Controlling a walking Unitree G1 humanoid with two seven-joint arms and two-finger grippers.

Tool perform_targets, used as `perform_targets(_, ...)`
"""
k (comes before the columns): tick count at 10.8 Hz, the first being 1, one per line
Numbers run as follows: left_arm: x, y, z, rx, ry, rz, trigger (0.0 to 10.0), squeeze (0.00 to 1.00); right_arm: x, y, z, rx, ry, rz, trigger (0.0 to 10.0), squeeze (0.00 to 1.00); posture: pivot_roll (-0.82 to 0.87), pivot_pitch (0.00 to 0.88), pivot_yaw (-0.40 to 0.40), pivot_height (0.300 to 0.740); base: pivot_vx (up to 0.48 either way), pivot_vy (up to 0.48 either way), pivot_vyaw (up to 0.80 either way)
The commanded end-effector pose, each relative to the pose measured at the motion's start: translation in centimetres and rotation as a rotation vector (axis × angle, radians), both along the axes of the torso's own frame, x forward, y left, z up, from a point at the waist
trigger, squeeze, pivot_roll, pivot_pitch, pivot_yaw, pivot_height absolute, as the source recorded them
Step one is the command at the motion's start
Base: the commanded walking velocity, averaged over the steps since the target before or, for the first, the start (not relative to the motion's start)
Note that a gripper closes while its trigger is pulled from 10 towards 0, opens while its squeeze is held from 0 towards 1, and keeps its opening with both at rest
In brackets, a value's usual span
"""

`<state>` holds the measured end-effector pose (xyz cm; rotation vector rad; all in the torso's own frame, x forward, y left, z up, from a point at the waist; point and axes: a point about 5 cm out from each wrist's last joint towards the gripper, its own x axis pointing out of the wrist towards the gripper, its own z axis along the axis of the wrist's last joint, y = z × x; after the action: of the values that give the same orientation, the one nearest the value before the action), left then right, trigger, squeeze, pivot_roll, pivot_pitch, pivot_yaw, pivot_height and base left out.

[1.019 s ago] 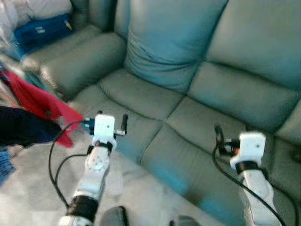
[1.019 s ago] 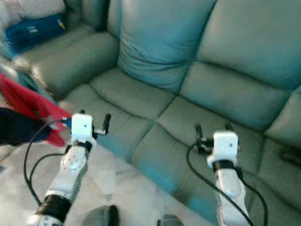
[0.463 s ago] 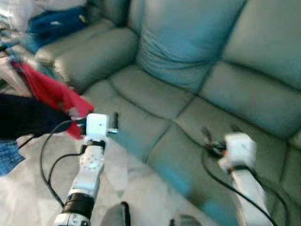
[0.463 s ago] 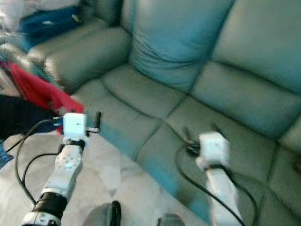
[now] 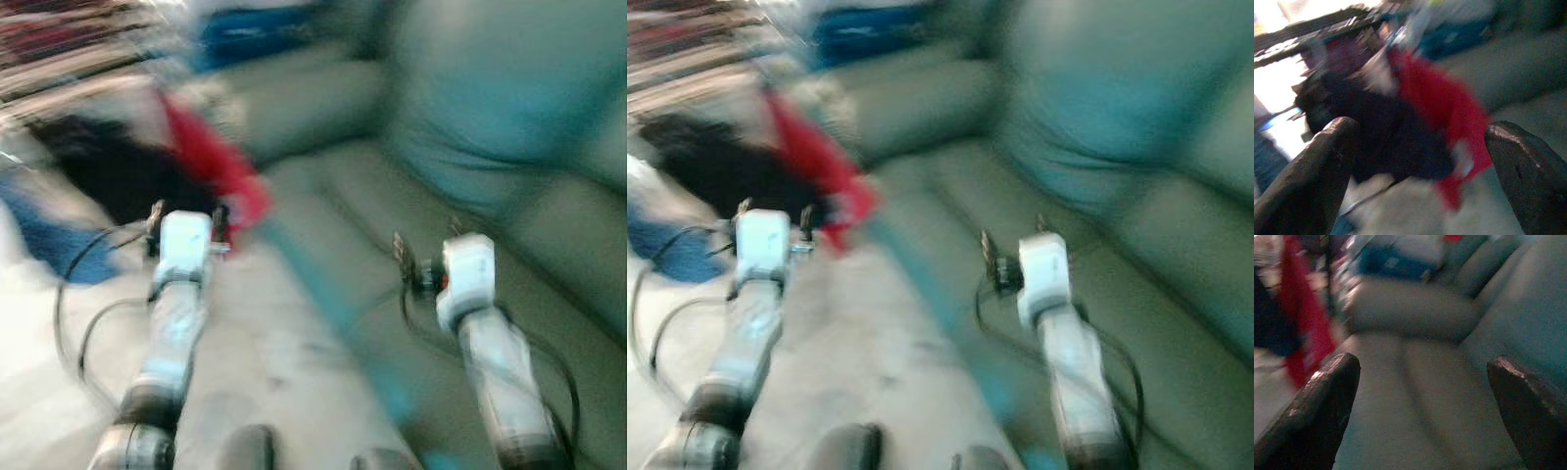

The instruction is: Hang hanger

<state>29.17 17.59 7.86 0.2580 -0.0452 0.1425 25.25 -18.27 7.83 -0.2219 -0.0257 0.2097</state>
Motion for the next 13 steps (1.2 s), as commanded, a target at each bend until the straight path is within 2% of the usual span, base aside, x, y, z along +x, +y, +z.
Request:
perform_targets(1, -0.7, 0.3, -0.3, 0.026, 0.010, -0.023, 10.0, 0.00, -0.9, 0.5, 0.1, 0.006, -0.002, 0.019, 10.0, 0.00, -0.05, 0.137, 0.048, 0.740, 0.000, 0.000, 0.80)
perform_targets(2, -2.5, 1.3, -1.4, 0.010, 0.069, -0.025, 10.0, 0.00, -2.4, 0.7, -0.8, 0.022, 0.024, -0.024, 10.0, 0.00, -0.03, 0.142, 0.030, 0.740, 0.000, 0.000, 0.80)
perform_targets(3, -3.7, 2.3, -1.8, 0.025, 0.066, 0.006, 10.0, 0.00, -2.7, 1.3, -0.9, 0.002, -0.009, -0.045, 10.0, 0.00, -0.02, 0.145, 0.012, 0.740, 0.000, 0.000, 0.80)
perform_targets(4, -4.8, 3.1, -2.1, 0.010, 0.121, 0.055, 10.0, 0.00, -2.5, 1.2, -0.6, 0.018, -0.034, -0.104, 10.0, 0.00, 0.00, 0.164, -0.003, 0.740, 0.000, 0.000, 0.80)
perform_targets(5, -5.6, 3.3, -2.0, 0.027, 0.116, 0.065, 10.0, 0.00, -2.3, 0.3, -0.4, 0.080, -0.022, -0.217, 10.0, 0.00, 0.00, 0.160, -0.004, 0.740, 0.000, 0.000, 0.80)
perform_targets(6, -6.1, 3.2, -1.9, 0.020, 0.118, 0.058, 10.0, 0.00, -2.7, 0.1, -0.2, 0.096, -0.021, -0.211, 10.0, 0.00, 0.00, 0.170, 0.001, 0.740, 0.000, 0.000, 0.80)
perform_targets(7, -6.3, 3.1, -2.0, 0.022, 0.119, 0.040, 10.0, 0.00, -3.4, -0.6, -0.6, 0.077, -0.004, -0.206, 10.0, 0.00, -0.01, 0.177, -0.001, 0.740, 0.000, 0.000, 0.80)
perform_targets(9, -6.0, 2.5, -1.8, 0.031, 0.131, 0.012, 10.0, 0.00, -3.5, -1.3, -0.6, 0.064, 0.011, -0.209, 10.0, 0.00, -0.03, 0.189, -0.011, 0.740, 0.000, 0.000, 0.68)
perform_targets(10, -5.8, 1.6, -2.0, -0.019, 0.152, -0.010, 10.0, 0.00, -3.4, -1.5, -0.5, 0.092, 0.030, -0.195, 10.0, 0.00, -0.04, 0.185, -0.011, 0.740, 0.000, 0.465, 0.00)
perform_targets(11, -5.6, 1.2, -1.9, -0.033, 0.146, -0.026, 10.0, 0.00, -3.1, -0.9, -0.9, 0.114, 0.073, -0.138, 10.0, 0.00, -0.04, 0.182, -0.006, 0.740, 0.000, 0.461, 0.00)
perform_targets(12, -5.4, 0.8, -1.6, -0.042, 0.135, -0.064, 10.0, 0.00, -2.8, -0.1, -0.7, 0.101, 0.071, -0.079, 10.0, 0.00, -0.05, 0.180, -0.003, 0.740, 0.000, 0.476, 0.00)
perform_targets(13, -5.1, 0.0, -0.6, -0.109, 0.048, -0.160, 10.0, 0.00, -2.3, 0.9, -0.2, 0.101, 0.052, -0.041, 10.0, 0.00, -0.05, 0.180, -0.004, 0.740, 0.000, 0.480, 0.00)
